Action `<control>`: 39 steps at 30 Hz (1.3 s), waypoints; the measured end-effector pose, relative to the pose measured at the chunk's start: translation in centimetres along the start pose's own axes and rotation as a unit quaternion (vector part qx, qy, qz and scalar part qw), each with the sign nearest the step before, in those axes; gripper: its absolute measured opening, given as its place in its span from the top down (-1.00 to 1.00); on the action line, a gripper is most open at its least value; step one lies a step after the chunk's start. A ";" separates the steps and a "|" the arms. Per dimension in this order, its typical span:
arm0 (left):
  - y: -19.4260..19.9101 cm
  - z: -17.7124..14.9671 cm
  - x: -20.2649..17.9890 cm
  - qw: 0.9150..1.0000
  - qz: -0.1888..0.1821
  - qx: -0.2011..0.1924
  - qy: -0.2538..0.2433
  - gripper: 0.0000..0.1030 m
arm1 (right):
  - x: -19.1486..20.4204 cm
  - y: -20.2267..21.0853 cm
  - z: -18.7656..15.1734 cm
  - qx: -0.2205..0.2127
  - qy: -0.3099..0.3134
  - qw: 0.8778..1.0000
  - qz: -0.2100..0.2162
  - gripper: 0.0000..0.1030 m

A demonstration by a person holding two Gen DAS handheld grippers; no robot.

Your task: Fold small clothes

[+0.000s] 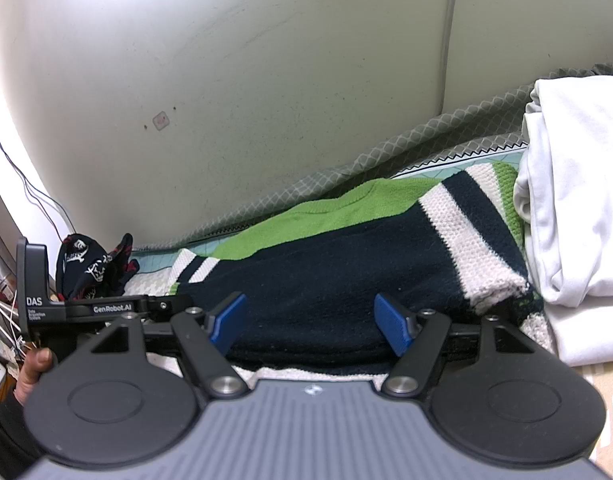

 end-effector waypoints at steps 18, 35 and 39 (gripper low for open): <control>0.0 0.0 0.0 1.000 0.000 0.000 0.000 -0.99 | -0.1 0.1 0.1 0.000 0.000 1.000 0.000 -0.25; 6.7 -3.2 0.8 0.998 0.023 -0.060 -0.027 -0.99 | -0.4 0.6 0.4 -0.018 -0.031 0.999 0.022 -0.34; 9.0 -6.0 1.7 0.998 0.010 -0.064 0.001 -0.99 | -0.3 0.7 0.4 -0.020 -0.033 0.999 0.025 -0.35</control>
Point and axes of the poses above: each gripper's, at about its wrist camera, not at the fingertips, and y roughly against the way its jaws point, x to its left, z to its top, the point moved 7 cm from there along -y, roughly the way its jaws point, and after that the axes turned 13 degrees about z, right-handed, at the moved point
